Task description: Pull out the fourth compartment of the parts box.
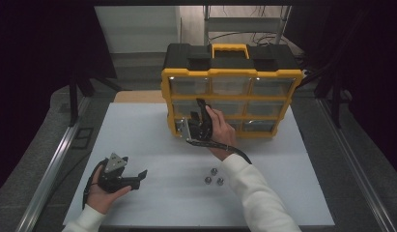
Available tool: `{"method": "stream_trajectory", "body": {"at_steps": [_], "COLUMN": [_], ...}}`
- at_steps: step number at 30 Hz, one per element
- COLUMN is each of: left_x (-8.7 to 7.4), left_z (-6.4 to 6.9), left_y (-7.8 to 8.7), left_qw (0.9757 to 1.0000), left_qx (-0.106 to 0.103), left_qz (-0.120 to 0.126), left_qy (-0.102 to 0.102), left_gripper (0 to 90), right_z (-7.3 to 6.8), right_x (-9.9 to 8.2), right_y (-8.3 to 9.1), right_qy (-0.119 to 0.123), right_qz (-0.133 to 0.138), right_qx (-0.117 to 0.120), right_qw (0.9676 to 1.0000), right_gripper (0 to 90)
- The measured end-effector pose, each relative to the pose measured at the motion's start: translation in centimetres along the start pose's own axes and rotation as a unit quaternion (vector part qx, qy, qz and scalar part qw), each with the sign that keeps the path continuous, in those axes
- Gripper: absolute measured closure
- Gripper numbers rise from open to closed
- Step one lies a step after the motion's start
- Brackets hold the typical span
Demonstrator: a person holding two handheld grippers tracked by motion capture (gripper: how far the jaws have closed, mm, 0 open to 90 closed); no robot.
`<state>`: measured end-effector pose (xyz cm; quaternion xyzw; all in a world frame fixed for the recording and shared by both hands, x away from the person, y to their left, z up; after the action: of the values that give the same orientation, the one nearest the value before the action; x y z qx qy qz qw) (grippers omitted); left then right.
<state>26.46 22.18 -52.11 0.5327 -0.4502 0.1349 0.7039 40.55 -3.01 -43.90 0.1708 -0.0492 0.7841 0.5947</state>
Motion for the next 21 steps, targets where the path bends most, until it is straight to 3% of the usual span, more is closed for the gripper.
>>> {"method": "stream_trajectory", "body": {"at_steps": [4, 12, 21], "left_x": [-0.01, -0.02, -0.04], "left_z": [-0.01, 0.0, -0.04], "left_y": [-0.01, 0.0, 0.0], "left_qw": [1.0, 1.0, 1.0], "left_qx": [0.0, 0.0, 0.0], "left_qz": [-0.001, -0.001, -0.001], "left_qy": [0.0, -0.001, -0.002], "left_gripper": [13.4, 13.3, 13.4], "right_z": [-0.02, 0.15, 0.03], "right_x": [0.0, 0.06, 0.15], "right_y": [0.01, 0.09, 0.07], "right_qy": [-0.004, -0.006, 0.006], "right_qz": [0.001, -0.001, -0.008], "right_qx": [-0.006, -0.028, -0.049], "right_qw": [1.0, 0.9996, 0.9988], "right_gripper": [43.3, 57.3, 64.3]}}
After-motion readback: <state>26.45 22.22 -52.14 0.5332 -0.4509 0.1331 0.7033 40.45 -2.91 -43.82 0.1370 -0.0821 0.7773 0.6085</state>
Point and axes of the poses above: each handheld gripper's, and its own axes: y roughly backward along the jaws, x roughly out of its top, z roughly to its right, the point moved 2 cm from there along -y, roughly forward along the jaws
